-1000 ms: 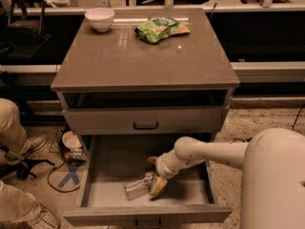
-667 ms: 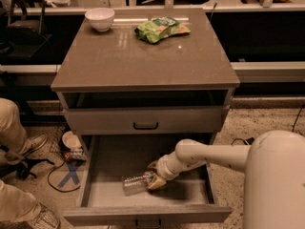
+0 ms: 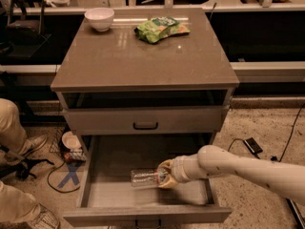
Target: Pick water bottle from middle drawer and place on counter
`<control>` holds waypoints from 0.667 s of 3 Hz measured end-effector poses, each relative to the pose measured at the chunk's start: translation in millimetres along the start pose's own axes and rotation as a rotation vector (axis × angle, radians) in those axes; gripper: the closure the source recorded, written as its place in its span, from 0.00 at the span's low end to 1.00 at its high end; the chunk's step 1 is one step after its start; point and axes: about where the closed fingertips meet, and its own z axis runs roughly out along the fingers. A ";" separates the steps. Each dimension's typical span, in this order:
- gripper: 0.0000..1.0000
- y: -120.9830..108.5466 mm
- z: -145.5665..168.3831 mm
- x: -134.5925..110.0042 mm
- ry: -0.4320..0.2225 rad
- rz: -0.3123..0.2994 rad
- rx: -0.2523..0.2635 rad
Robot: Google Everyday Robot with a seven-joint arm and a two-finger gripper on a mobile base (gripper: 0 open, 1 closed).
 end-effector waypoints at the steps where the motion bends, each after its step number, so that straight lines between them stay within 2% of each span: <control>1: 1.00 2.8 -63.2 -5.6 -0.032 0.004 0.108; 2: 1.00 5.7 -81.7 11.2 -0.025 0.037 0.145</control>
Offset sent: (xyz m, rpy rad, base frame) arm -0.0130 -0.0300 0.0420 0.0345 -0.0689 -0.0539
